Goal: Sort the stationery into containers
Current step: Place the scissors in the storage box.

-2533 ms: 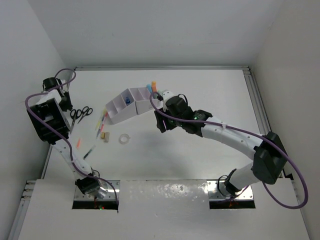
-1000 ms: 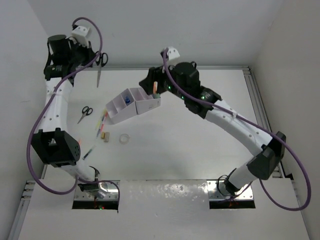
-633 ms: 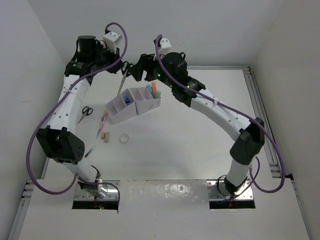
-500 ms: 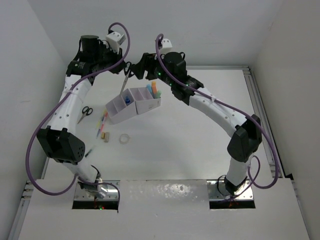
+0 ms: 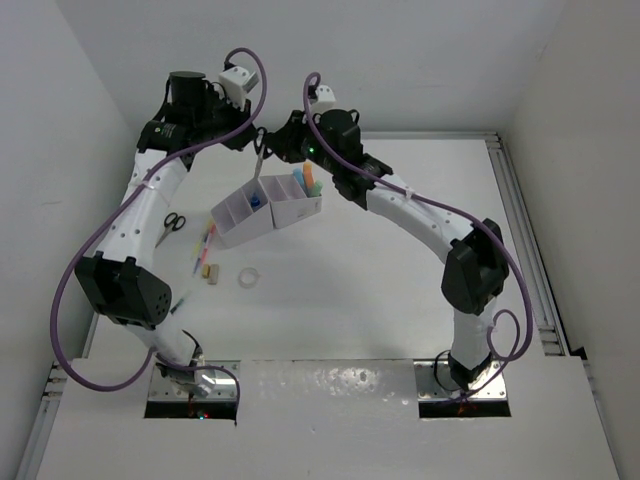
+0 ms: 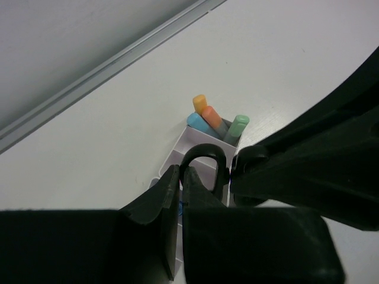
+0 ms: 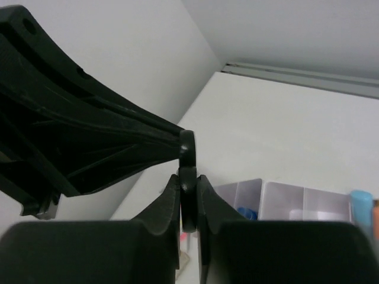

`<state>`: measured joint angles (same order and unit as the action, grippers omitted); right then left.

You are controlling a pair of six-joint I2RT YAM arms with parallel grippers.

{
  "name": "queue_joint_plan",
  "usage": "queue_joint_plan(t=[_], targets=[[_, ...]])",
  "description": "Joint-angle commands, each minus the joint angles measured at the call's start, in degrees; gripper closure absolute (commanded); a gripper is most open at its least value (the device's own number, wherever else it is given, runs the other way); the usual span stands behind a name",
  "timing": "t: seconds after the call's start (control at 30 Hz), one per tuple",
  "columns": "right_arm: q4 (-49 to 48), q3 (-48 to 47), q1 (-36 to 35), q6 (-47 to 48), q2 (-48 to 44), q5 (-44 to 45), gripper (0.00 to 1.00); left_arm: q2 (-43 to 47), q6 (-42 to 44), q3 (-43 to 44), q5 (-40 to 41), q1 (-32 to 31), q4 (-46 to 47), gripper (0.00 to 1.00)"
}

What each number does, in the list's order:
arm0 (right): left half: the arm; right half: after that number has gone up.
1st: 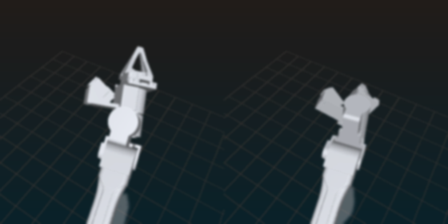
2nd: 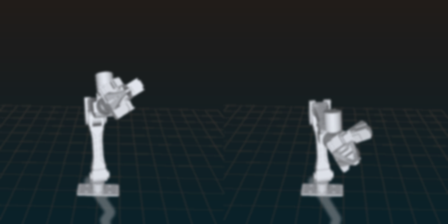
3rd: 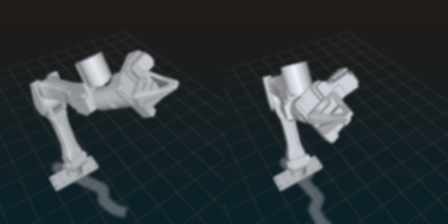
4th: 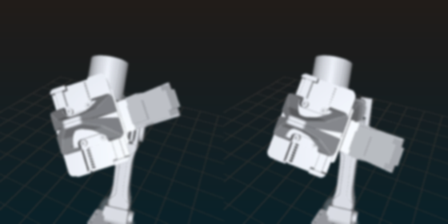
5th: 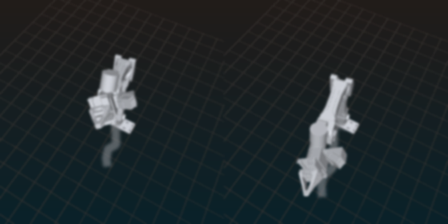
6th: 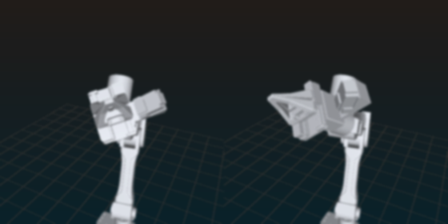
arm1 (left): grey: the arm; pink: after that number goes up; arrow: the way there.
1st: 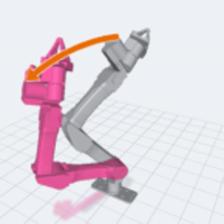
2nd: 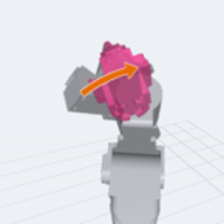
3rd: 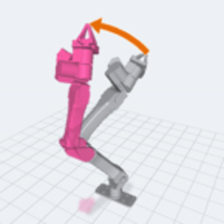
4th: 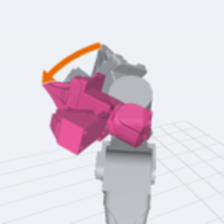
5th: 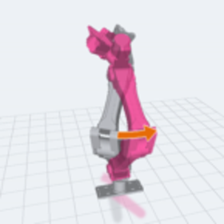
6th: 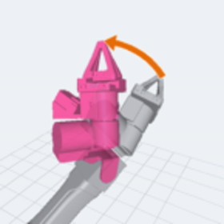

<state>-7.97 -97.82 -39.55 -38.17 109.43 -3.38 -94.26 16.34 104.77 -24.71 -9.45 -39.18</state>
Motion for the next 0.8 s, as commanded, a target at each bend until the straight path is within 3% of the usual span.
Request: queue_joint_plan(t=[0.0,0.13,0.17,0.23,0.27,0.37,0.5,0.77], targets=[[-5.82,-0.98,0.35,-2.17,0.96,-1.37,0.96,0.74,-0.25,2.19,-0.78,-0.83,1.39,1.0],[-9.25,0.87,0.88,-1.91,0.53,-1.02,1.0,0.48,0.27,0.7,0.01,-0.39,0.77,1.0],[-9.52,1.23,1.23,-1.3,0.26,-0.15,1.0,0.48,0.45,0.44,0.36,0.04,0.68,0.83],[-10.57,2.72,1.23,0.8,-0.44,1.26,1.0,0.3,0.45,-0.18,0.37,0.57,0.51,0.59],[-11.01,3.68,1.49,2.39,-1.14,3.01,1.0,0.3,0.45,-0.27,0.45,1.27,0.51,0.32],[-12.33,4.83,1.58,5.55,-1.58,6.35,1.0,0.48,-0.43,0.17,-0.25,4.25,0.42,0.03],[-14.18,5.27,1.58,10.91,-0.45,9.0,1.0,1.01,-2.01,-0.88,-0.26,10.93,1.21,0.0],[-16.02,5.62,1.67,11.45,6.32,8.91,1.0,-0.22,-1.66,-10.72,7.22,23.23,2.0,0.0]])
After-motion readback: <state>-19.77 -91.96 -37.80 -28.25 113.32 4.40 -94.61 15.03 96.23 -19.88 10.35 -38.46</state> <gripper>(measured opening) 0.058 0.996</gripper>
